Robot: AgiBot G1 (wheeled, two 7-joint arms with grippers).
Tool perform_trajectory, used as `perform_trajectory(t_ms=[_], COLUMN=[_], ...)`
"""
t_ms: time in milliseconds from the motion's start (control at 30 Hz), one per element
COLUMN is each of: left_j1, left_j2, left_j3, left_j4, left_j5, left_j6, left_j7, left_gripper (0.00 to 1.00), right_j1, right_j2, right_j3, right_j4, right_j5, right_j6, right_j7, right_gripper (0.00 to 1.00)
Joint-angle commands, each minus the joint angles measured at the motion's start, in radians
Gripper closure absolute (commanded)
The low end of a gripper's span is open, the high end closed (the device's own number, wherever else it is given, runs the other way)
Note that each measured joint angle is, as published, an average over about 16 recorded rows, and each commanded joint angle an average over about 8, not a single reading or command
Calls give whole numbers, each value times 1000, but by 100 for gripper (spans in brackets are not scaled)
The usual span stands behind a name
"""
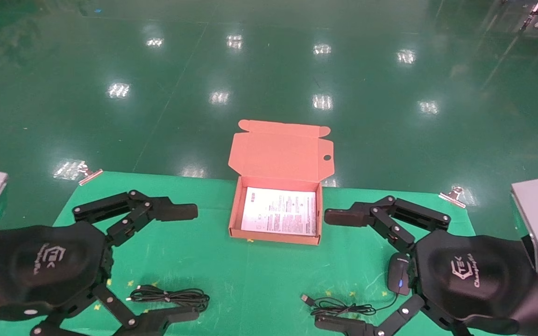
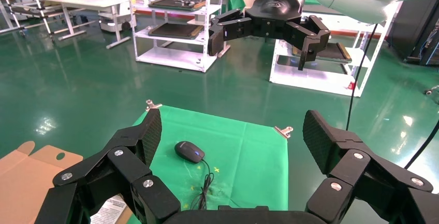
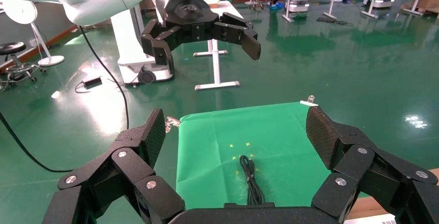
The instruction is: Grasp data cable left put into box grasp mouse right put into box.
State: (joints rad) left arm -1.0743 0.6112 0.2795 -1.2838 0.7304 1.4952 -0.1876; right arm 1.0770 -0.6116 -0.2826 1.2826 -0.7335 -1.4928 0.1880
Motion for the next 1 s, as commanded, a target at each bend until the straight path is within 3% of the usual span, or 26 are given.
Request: perform_trajectory(t_ms=[33,633,1000], left_j1=[0,-5,-108], left_j2=[0,5,23], left_j3=[0,7,93], left_j4=[0,2,31], left_j5=[0,10,158], left_j6=[0,-1,37], left_j7=[0,0,-65], left_gripper=[0,0,0], right_j1=[0,4,83], right_j2=[0,5,16], right_j3=[0,-2,-55], right_j4=[0,4,47], right_j5=[0,-13,-193], right_j6=[0,0,-11], right_j7=[0,-4,-48], right_gripper=[0,0,0])
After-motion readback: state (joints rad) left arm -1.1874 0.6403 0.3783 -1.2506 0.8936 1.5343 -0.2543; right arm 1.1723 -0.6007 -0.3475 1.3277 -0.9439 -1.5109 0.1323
